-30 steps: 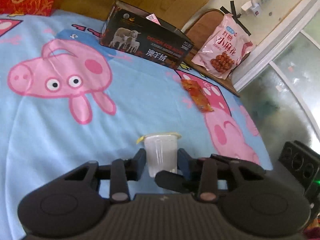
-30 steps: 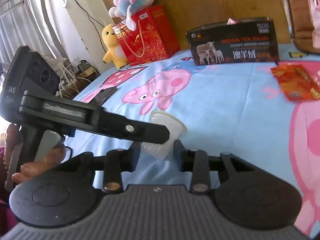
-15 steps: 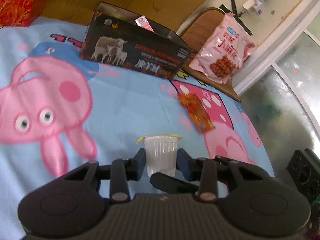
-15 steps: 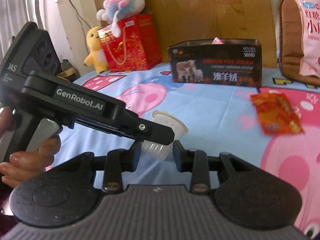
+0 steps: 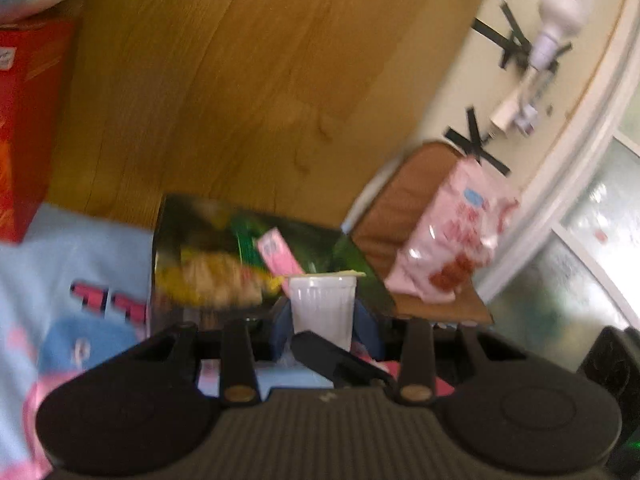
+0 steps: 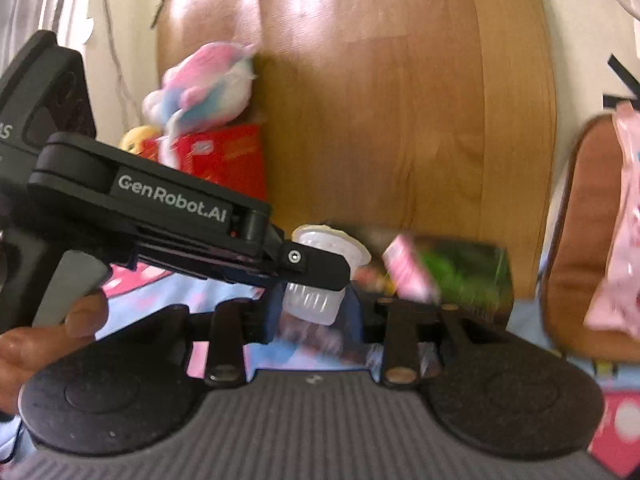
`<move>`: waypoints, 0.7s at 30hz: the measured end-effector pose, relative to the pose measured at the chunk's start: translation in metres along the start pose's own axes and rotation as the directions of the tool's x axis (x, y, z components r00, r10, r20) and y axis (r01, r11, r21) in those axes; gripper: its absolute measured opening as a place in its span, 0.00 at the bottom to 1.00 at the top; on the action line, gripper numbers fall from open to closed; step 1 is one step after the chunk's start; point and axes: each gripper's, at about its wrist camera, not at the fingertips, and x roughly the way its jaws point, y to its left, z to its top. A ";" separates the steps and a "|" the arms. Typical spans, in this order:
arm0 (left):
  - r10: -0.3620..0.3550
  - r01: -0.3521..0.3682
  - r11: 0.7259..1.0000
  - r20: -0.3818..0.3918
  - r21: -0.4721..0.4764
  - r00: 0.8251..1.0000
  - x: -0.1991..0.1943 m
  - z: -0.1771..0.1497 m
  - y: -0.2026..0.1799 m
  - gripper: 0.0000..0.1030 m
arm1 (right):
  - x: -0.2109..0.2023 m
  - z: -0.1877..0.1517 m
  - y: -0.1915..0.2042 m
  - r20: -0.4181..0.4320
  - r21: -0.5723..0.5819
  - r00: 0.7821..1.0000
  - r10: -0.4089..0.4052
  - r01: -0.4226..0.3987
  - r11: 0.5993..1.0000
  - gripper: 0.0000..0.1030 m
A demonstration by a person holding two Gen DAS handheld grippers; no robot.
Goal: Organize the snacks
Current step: 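Carry the white cup into the black tin box and release, then grasp the orange snack packet with the left gripper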
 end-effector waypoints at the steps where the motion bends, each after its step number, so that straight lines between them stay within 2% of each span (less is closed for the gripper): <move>1: 0.004 -0.004 1.000 0.003 -0.001 1.000 0.007 0.005 0.002 0.34 | 0.009 0.004 -0.005 0.006 -0.001 1.000 -0.015 0.015 1.000 0.35; 5: 0.041 -0.041 0.999 -0.003 -0.019 0.999 0.038 0.013 0.015 0.34 | 0.042 0.009 -0.018 -0.014 -0.006 0.998 -0.065 0.065 0.998 0.36; 7: 0.082 -0.082 0.996 -0.012 -0.029 0.997 0.050 0.014 0.022 0.34 | 0.054 0.006 -0.020 -0.035 -0.017 0.996 -0.076 0.076 0.997 0.38; 9: 0.113 -0.113 0.993 -0.007 -0.024 0.994 0.055 0.014 0.025 0.35 | 0.057 0.005 -0.025 -0.049 -0.009 0.996 -0.077 0.076 0.997 0.45; 13: 0.110 -0.108 0.993 0.049 -0.042 0.993 0.037 0.015 0.025 0.37 | 0.029 0.006 -0.039 -0.016 0.047 0.997 -0.078 0.079 0.996 0.50; 16: 0.114 -0.111 0.993 0.082 -0.049 0.990 0.013 0.012 0.022 0.37 | -0.014 -0.002 -0.070 0.009 0.158 0.994 -0.107 0.104 0.982 0.50; 18: 0.084 -0.081 0.996 0.085 -0.039 0.993 -0.002 0.002 0.013 0.37 | -0.042 -0.016 -0.093 -0.034 0.240 0.989 -0.147 0.151 0.959 0.50; 21: 0.009 -0.009 1.000 0.025 -0.021 1.000 -0.007 -0.019 -0.002 0.38 | -0.068 -0.045 -0.110 -0.136 0.309 0.979 -0.150 0.186 0.933 0.51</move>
